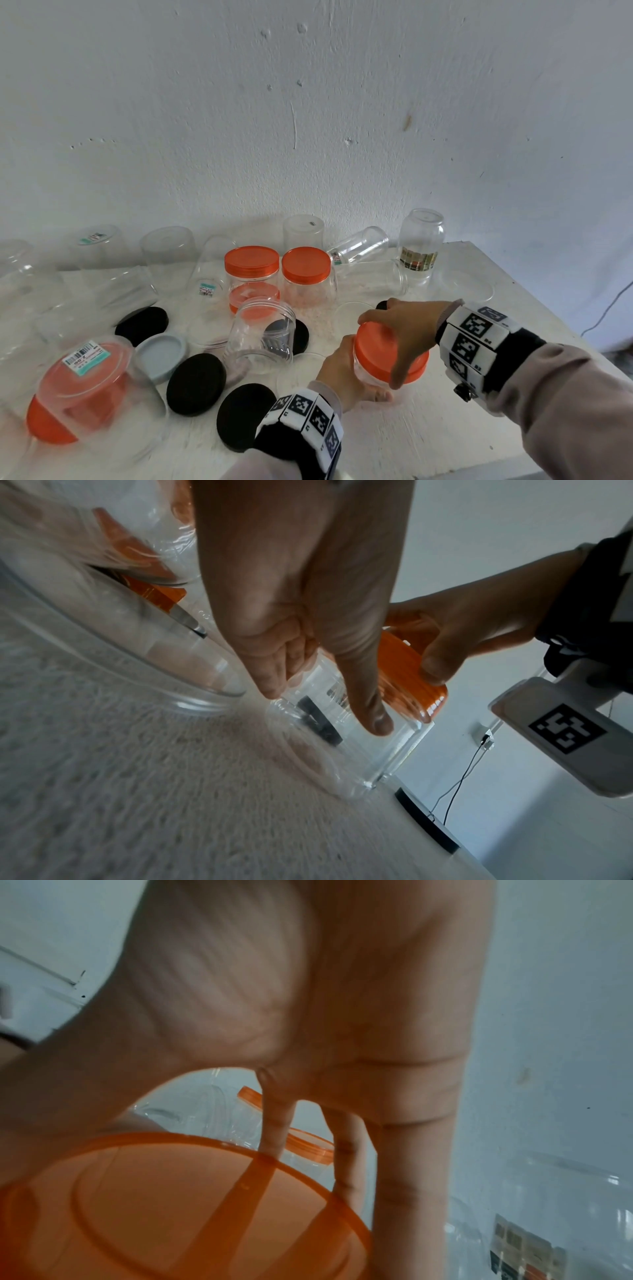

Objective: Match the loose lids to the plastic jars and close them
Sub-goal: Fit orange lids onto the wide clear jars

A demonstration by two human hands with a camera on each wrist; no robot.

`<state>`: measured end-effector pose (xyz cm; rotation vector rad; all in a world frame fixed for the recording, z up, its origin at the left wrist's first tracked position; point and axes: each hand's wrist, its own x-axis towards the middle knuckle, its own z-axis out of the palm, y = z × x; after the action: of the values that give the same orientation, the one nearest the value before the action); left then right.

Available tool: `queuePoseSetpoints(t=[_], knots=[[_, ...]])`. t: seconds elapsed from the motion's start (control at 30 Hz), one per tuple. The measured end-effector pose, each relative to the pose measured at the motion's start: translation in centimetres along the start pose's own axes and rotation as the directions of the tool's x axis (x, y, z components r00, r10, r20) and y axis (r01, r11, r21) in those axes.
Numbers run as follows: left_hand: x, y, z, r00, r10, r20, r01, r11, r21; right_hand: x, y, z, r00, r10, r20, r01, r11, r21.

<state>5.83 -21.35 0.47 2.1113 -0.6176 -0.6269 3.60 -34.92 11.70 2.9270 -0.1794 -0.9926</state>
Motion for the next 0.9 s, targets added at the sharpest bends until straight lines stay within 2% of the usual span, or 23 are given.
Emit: queuePoseSetpoints(t=[0.37, 0.53, 0.73, 0.9], knots=[[0.2, -0.2, 0.0, 1.0, -0.004, 0.008, 0.005, 0.999, -0.037, 0.2, 0.5, 0.8, 0.999, -0.002, -0.041, 0.005, 0.997, 0.074], [0.3, -0.3, -0.1, 1.0, 0.006, 0.011, -0.005, 0.998, -0.056, 0.6, 0.1, 1.4, 0.995, 0.002, -0.099, 0.009, 0.995, 0.104], [0.1, 0.0, -0.3, 1.0, 0.007, 0.002, -0.007, 1.0, -0.02, 0.7, 0.2, 1.2, 0.995, -0.048, -0.09, 0.056, 0.995, 0.084], [0.1, 0.5, -0.6, 1.0, 0.001, 0.026, -0.003, 0.996, 0.086, 0.6, 0.4, 0.9, 0.989, -0.131, -0.065, 0.133, 0.991, 0.026]])
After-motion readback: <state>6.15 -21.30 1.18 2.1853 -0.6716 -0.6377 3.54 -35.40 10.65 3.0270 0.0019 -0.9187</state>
